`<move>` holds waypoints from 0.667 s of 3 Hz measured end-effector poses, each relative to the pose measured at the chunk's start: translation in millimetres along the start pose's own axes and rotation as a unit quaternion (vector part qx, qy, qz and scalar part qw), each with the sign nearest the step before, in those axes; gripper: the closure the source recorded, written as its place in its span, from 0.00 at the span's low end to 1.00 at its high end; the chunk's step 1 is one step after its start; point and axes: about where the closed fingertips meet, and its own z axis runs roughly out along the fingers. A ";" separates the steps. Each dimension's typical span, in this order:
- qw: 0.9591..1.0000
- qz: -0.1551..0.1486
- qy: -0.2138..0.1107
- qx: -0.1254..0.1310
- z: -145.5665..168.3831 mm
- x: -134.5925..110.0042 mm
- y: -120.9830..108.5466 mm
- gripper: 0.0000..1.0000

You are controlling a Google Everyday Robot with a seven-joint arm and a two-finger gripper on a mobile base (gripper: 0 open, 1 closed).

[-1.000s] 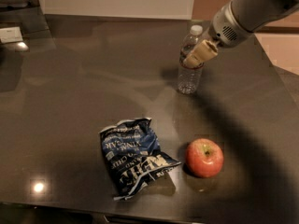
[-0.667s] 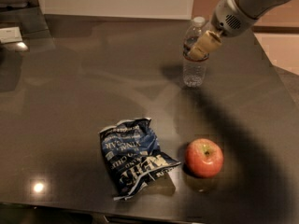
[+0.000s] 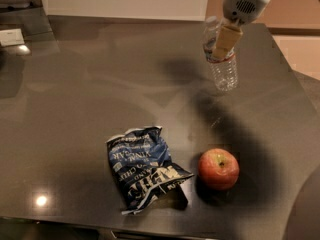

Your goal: Knock water bottle over

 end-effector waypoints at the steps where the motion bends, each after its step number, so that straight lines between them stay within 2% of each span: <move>1: 0.997 -0.044 0.054 -0.019 7.9 9.1 5.2 1.00; 2: 0.992 -0.087 0.088 -0.034 17.1 12.9 14.3 0.84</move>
Offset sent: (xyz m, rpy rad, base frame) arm -0.0659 -0.0219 -0.0397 -0.3527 0.3127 0.2496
